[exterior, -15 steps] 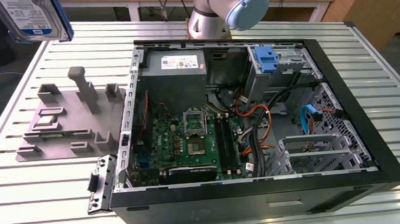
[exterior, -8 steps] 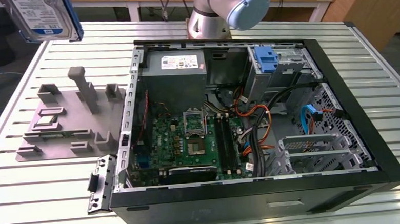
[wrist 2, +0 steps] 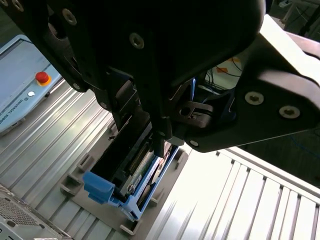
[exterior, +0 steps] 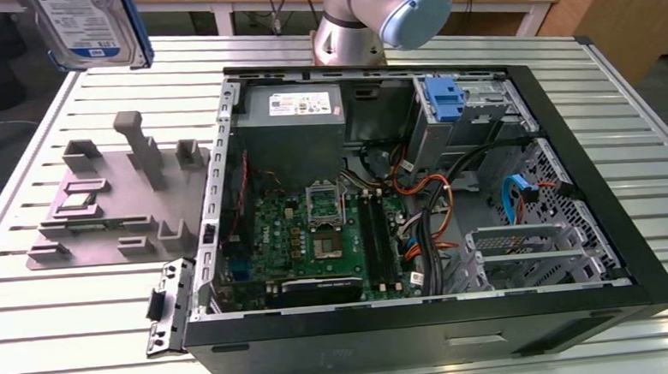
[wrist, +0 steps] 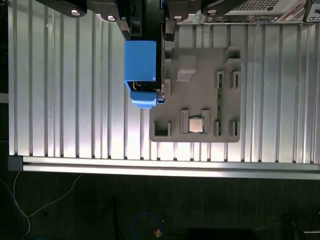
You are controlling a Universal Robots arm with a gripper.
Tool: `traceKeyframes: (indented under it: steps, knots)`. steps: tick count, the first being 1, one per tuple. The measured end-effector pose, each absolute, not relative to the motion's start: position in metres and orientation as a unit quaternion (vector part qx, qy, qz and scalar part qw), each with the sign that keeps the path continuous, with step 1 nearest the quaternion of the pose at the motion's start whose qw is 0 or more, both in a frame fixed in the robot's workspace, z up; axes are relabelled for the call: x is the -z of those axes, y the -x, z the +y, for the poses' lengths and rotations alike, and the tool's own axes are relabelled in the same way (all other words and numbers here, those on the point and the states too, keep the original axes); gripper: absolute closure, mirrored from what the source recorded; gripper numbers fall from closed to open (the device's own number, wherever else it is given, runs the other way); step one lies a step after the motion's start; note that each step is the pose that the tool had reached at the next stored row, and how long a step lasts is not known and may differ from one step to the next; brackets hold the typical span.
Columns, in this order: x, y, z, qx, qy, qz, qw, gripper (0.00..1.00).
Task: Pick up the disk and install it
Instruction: 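Pick up the disk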
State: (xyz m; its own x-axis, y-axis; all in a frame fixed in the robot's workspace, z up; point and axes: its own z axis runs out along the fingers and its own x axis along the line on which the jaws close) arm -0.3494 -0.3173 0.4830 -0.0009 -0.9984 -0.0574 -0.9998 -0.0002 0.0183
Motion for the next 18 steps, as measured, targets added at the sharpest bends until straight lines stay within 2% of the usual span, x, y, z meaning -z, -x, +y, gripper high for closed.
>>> traceKeyframes:
  steps: [18]
  knots:
    - [-0.483, 0.340, -0.348, -0.027, 0.707, 0.707, 0.014, 0.65]
